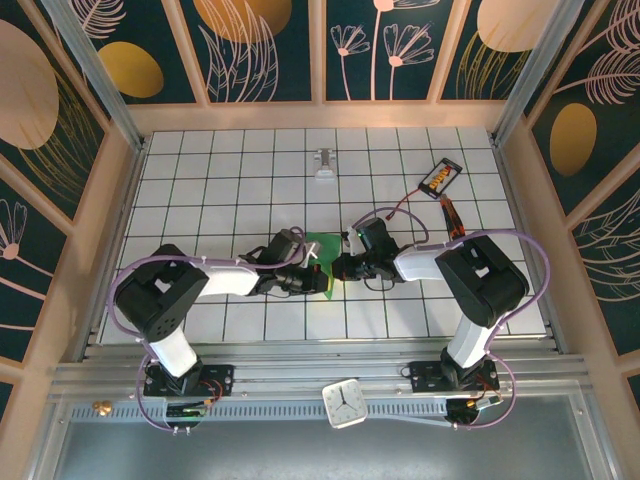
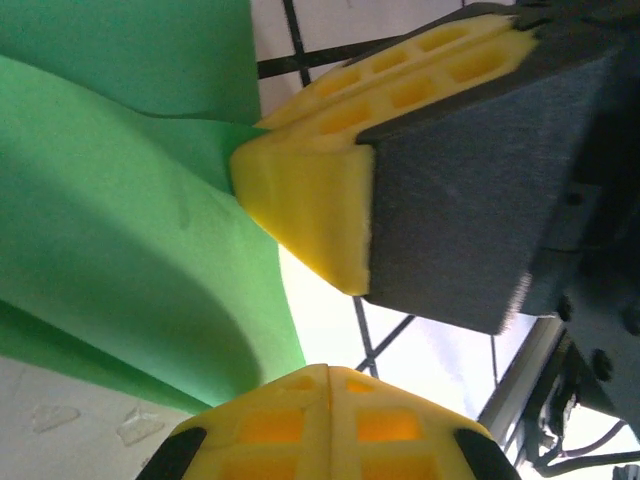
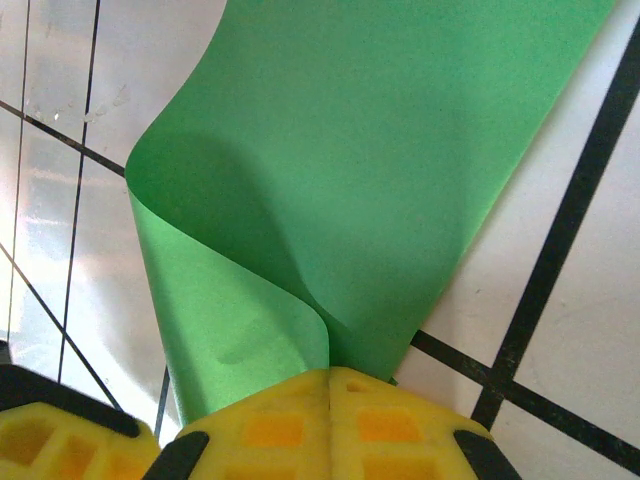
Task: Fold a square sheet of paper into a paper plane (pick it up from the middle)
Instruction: Third fold the triangle at the center of the table.
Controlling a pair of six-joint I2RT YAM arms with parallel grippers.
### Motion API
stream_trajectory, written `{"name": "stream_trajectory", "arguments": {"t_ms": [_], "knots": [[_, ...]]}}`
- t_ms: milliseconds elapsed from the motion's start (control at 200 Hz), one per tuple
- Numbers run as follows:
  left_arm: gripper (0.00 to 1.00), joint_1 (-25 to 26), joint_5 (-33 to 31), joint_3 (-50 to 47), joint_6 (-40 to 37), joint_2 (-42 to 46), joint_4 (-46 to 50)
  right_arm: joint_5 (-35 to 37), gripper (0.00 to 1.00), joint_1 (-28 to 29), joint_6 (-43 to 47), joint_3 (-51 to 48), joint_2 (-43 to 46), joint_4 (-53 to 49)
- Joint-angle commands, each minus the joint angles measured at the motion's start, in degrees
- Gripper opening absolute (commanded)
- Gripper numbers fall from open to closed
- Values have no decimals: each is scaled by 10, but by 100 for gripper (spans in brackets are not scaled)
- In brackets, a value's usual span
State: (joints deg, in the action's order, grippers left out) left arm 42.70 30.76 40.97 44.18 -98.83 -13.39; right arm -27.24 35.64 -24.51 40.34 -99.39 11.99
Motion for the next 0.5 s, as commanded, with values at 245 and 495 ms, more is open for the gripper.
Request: {"name": "stream_trajectory", "arguments": {"t_ms": [245, 495], "knots": [[0, 21, -8, 14, -35, -40, 46, 49, 0, 11, -4, -25, -29, -54], [0, 29, -17, 7, -47, -27, 70, 49, 0, 14, -11, -28, -30, -50]]}}
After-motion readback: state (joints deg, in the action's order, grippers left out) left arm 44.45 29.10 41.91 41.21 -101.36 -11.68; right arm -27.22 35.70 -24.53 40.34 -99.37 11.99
